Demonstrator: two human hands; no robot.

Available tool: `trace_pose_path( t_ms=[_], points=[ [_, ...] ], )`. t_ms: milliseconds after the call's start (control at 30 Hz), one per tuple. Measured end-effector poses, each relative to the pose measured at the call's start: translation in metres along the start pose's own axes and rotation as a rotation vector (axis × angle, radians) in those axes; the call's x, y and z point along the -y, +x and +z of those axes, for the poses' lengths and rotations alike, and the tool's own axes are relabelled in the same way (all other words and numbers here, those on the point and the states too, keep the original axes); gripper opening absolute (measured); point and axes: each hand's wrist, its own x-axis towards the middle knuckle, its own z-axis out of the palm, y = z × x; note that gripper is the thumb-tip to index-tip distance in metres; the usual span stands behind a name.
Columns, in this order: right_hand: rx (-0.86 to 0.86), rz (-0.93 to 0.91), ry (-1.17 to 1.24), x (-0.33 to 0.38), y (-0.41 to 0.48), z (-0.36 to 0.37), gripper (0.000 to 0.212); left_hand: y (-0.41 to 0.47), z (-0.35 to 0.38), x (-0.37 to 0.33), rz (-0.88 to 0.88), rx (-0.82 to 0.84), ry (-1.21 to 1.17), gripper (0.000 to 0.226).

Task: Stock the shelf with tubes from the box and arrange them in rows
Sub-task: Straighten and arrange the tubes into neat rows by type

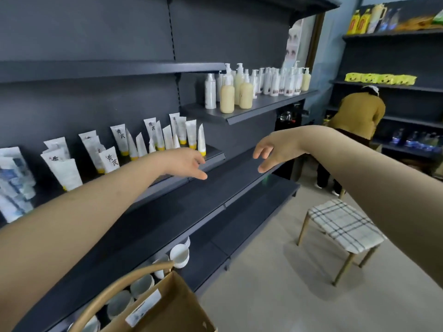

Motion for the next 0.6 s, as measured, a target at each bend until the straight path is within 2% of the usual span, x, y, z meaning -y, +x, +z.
trace_pose_path(
  t_ms=[100,367,600],
  points=[
    [-0.007,-0.037,-0.025,-0.017,0.043,-0.016,0.058,0.040,-0.008,0.010,-0.037,-0.053,-0.017,0.058],
    [0.096,-0.115,-0.049,-0.062,0.136,-0.055,0.062,0.116,-0.051,0.030,-0.136,-0.062,-0.023,0.057],
    [-0.004,-0.269,-0.080,-0.091,0.229,-0.095,0.057,0.171,-0.083,0.036,-0.231,-0.201,-0.066,0.051]
  ],
)
